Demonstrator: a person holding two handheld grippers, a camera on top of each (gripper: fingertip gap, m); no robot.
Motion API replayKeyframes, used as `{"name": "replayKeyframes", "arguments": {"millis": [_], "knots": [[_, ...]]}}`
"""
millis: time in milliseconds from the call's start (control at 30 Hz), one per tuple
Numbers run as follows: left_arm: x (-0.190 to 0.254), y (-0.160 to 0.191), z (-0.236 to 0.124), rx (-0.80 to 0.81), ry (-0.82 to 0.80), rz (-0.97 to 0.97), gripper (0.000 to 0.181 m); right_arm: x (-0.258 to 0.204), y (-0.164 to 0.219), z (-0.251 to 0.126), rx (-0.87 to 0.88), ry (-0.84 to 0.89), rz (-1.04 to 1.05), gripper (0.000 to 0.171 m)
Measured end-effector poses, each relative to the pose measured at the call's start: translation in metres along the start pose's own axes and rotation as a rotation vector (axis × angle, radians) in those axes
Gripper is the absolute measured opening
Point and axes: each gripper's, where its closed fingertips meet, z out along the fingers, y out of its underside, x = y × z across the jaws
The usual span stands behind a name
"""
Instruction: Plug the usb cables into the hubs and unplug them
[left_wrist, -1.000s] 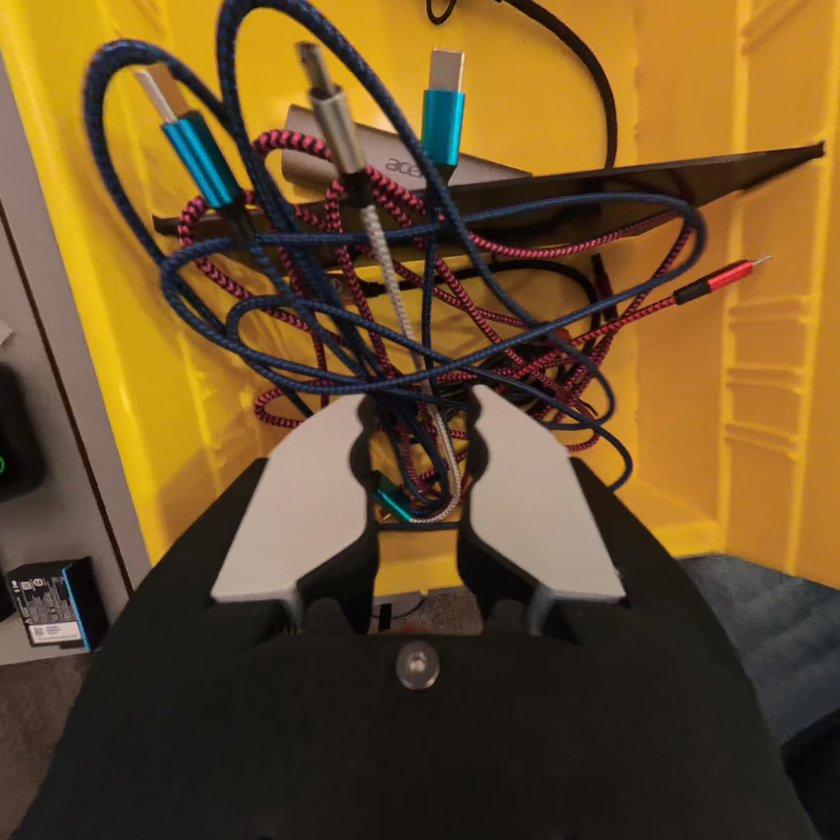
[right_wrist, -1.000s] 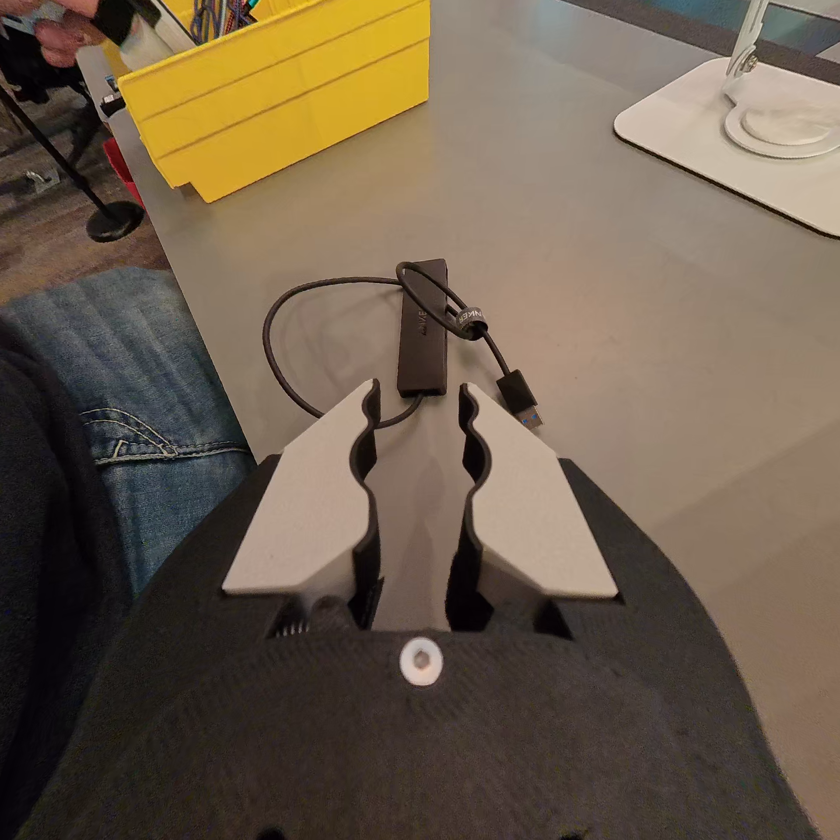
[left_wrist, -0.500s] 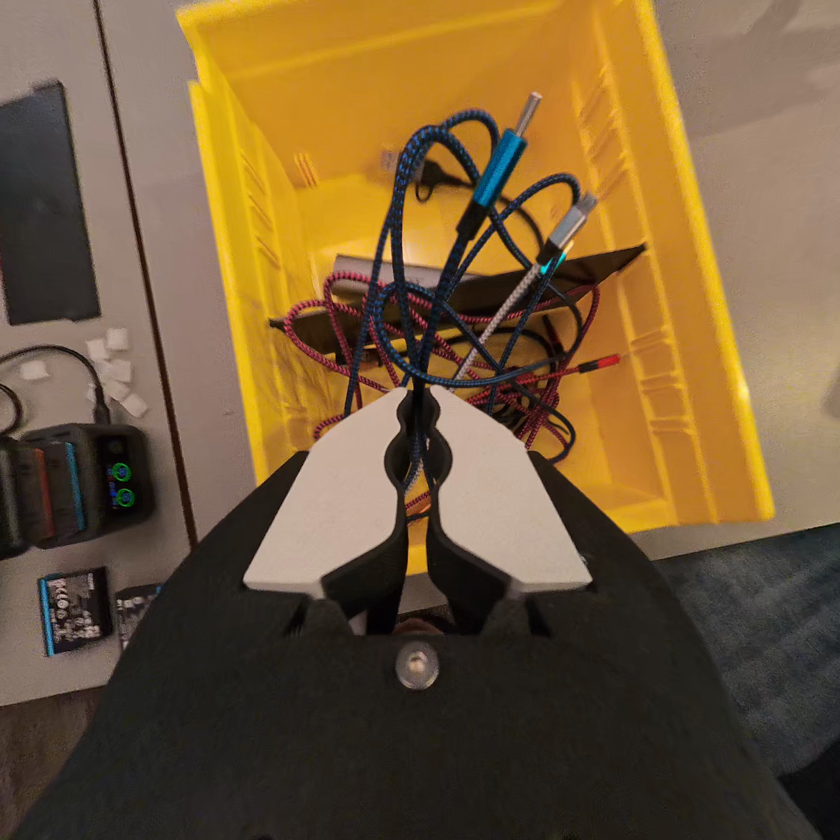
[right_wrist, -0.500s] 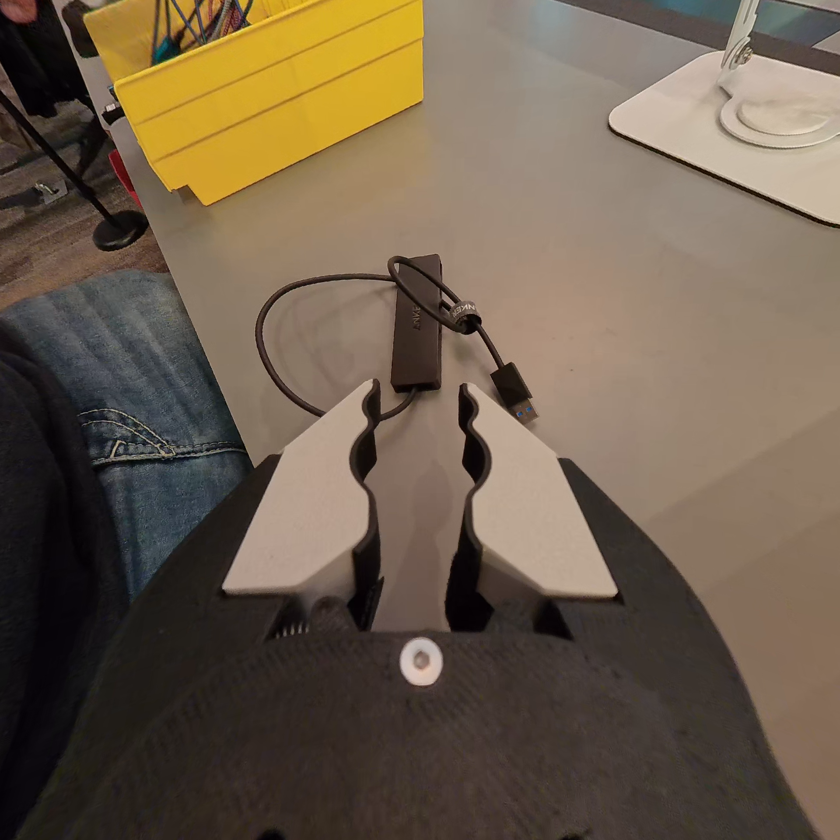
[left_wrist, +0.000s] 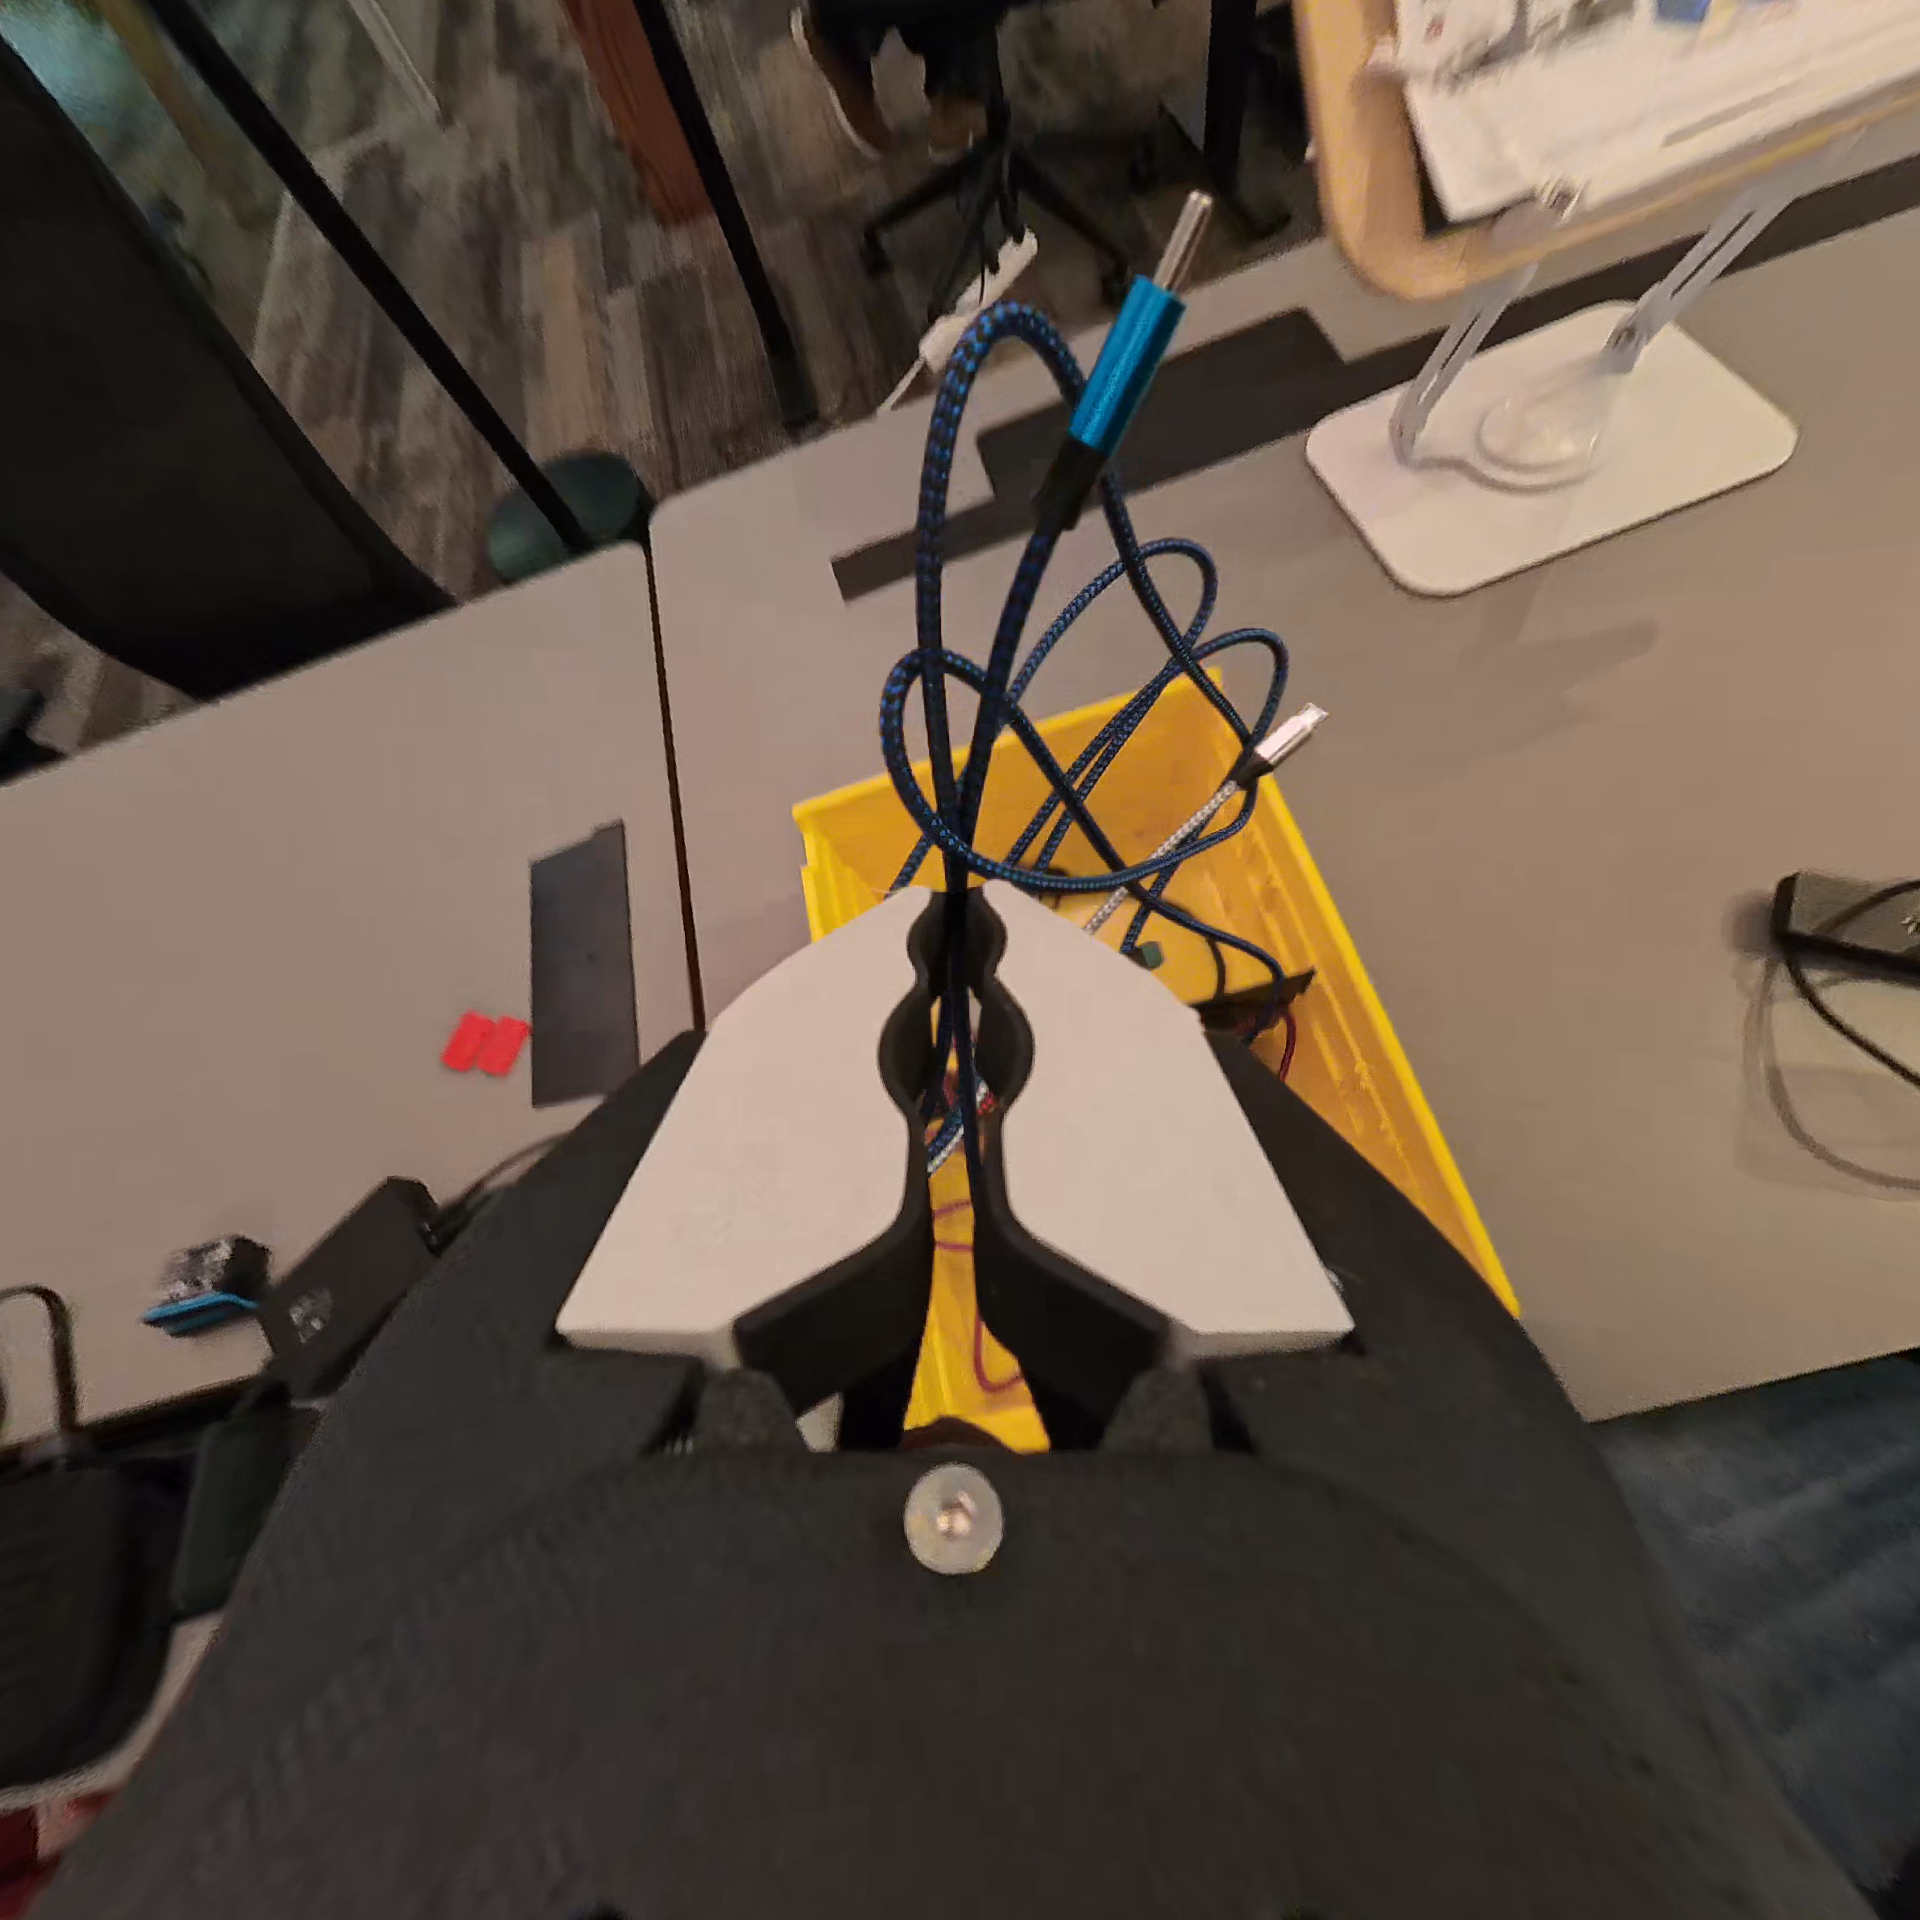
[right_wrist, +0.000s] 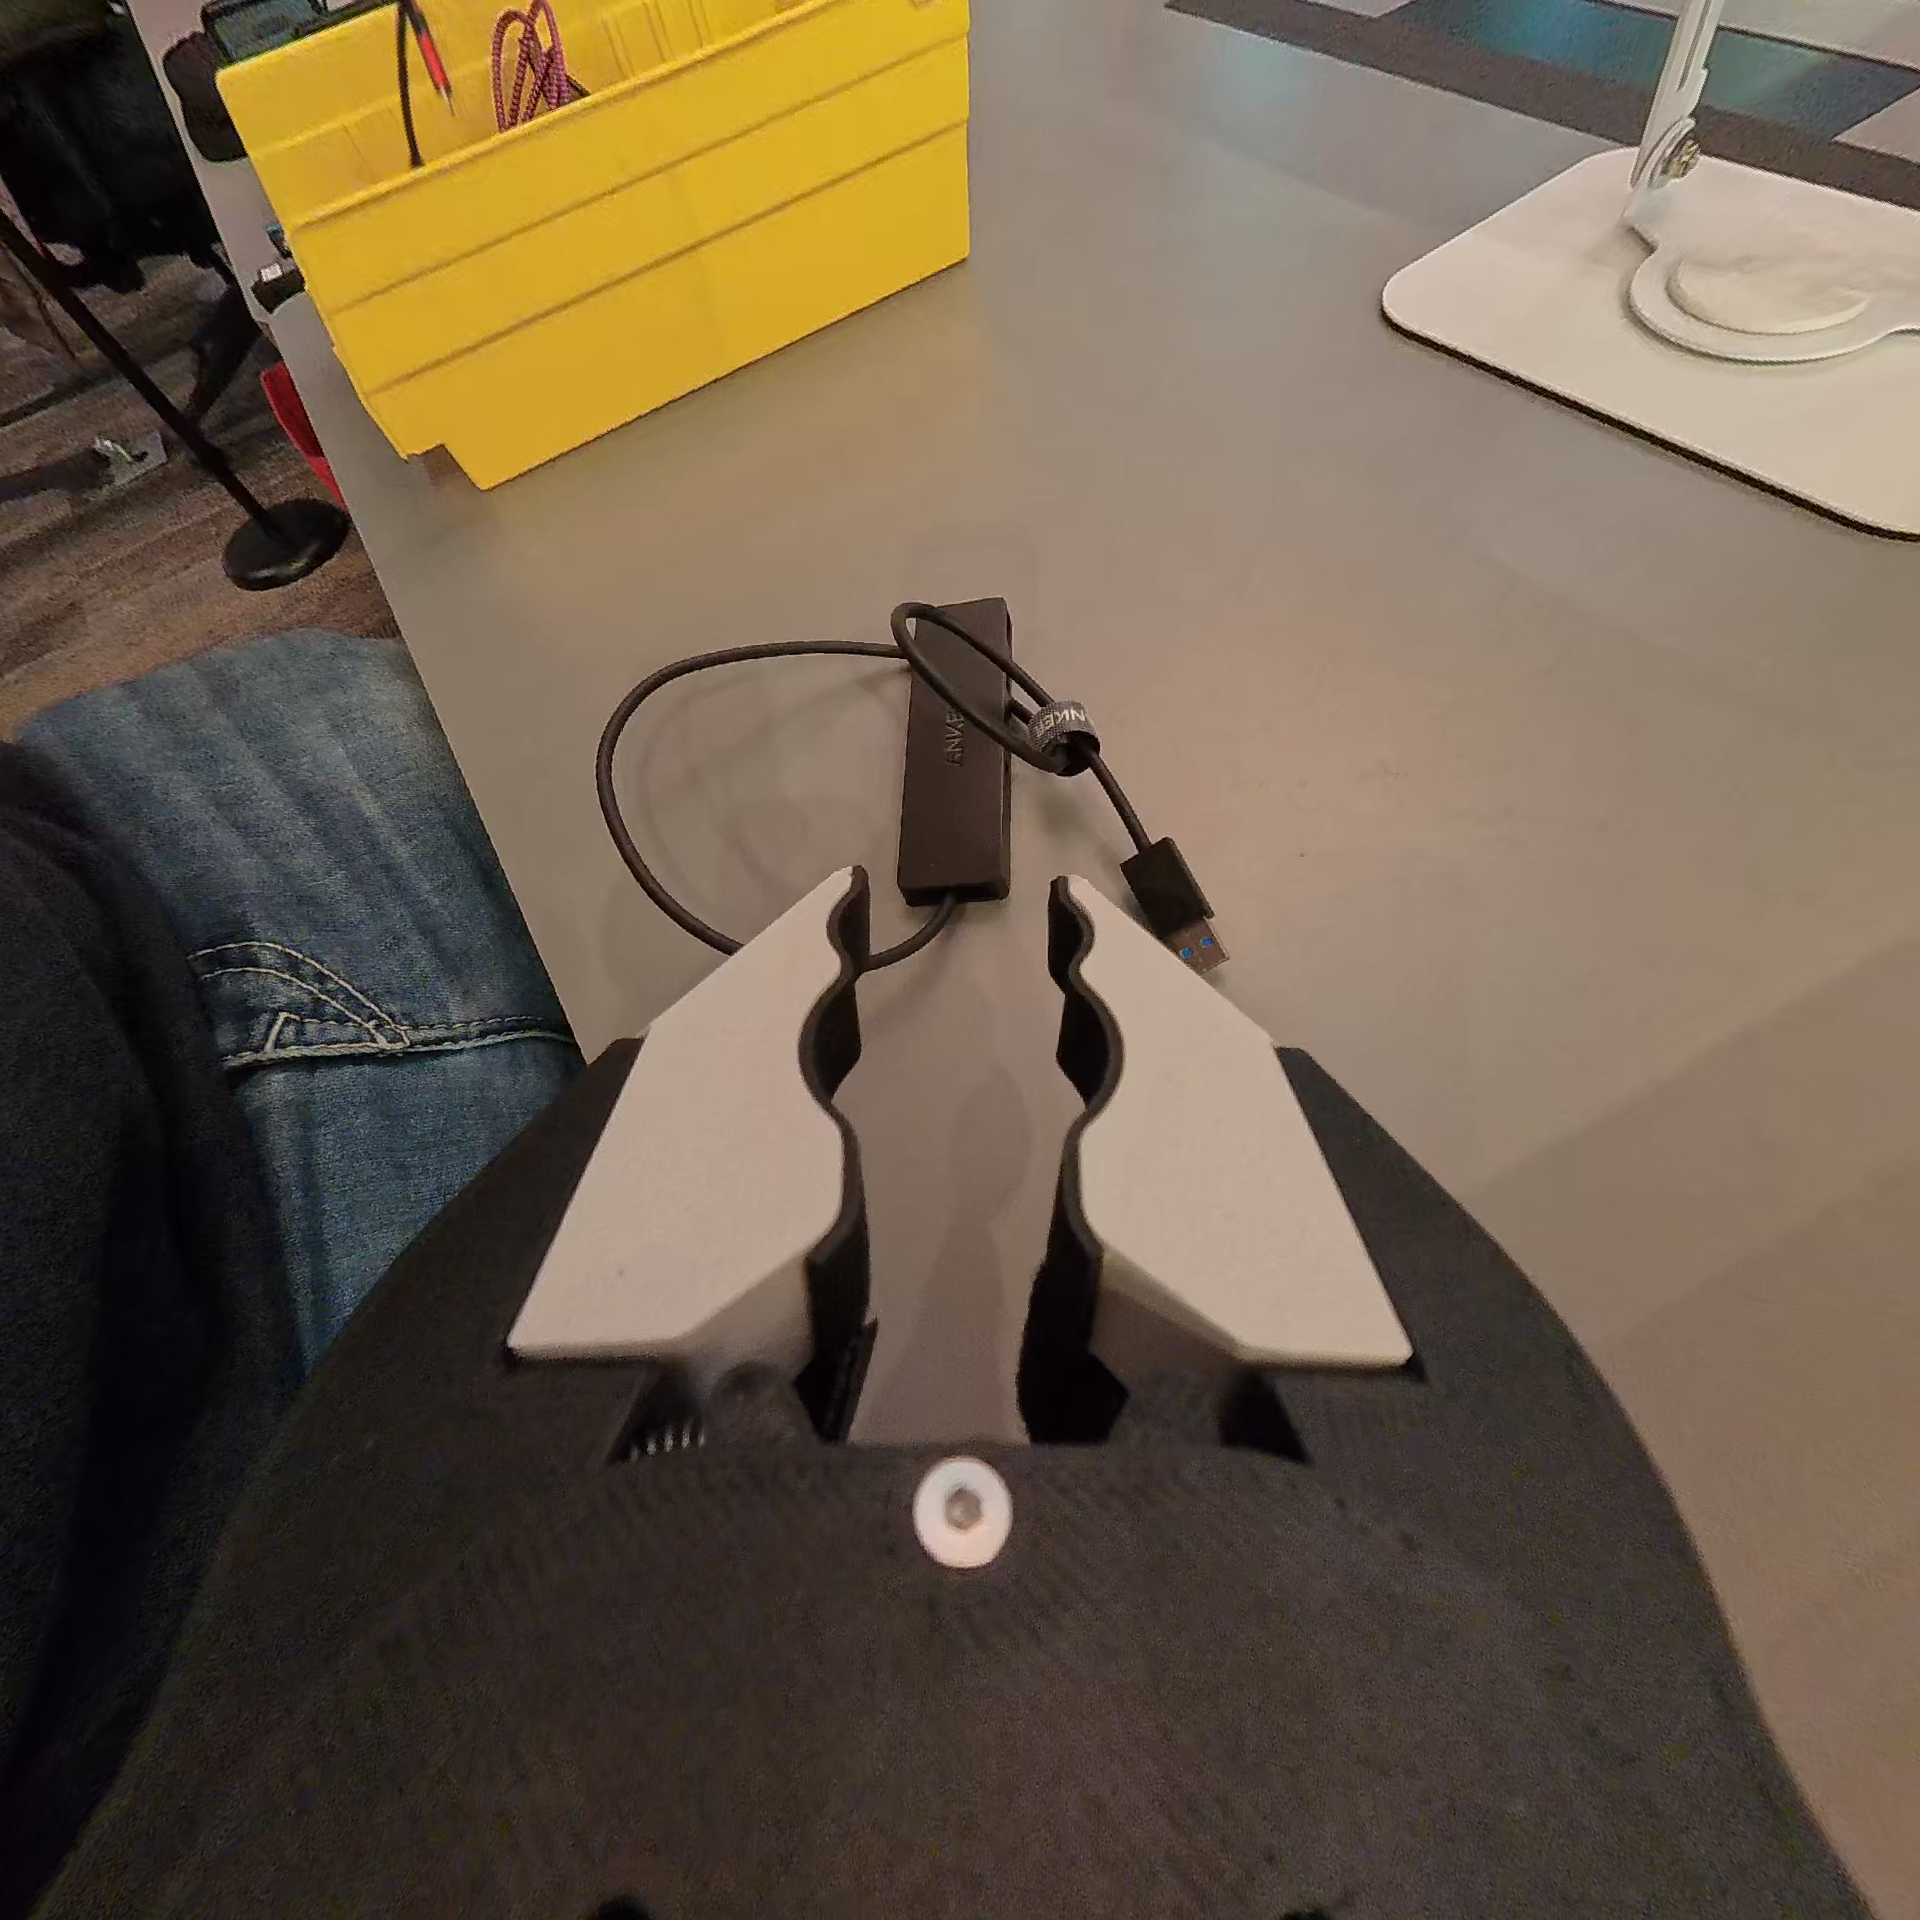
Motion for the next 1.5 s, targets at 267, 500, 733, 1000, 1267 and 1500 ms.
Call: {"name": "replayKeyframes", "arguments": {"millis": [267, 500, 733, 1000, 1267, 1500], "knots": [[0.04, -0.101, -0.032, 0.166, 0.055, 0.154, 0.001, 0.0, -0.004, -0.007, 0.016, 0.016, -0.008, 0.032], [0.142, -0.129, -0.004, 0.181, 0.261, 0.277, 0.001, 0.002, -0.009, -0.013, 0.036, 0.031, -0.012, 0.032], [0.235, -0.085, 0.075, 0.061, 0.475, 0.284, 0.001, 0.001, -0.021, -0.014, 0.047, 0.034, -0.045, 0.033], [0.293, -0.034, 0.123, -0.031, 0.605, 0.301, 0.002, 0.009, -0.053, -0.001, 0.078, 0.043, -0.101, 0.033], [0.311, 0.004, 0.15, -0.108, 0.608, 0.335, 0.001, 0.012, -0.066, 0.031, 0.045, 0.007, -0.136, 0.036], [0.312, 0.011, 0.159, -0.132, 0.591, 0.372, 0.002, 0.016, -0.088, 0.041, 0.059, -0.001, -0.165, 0.038]]}}
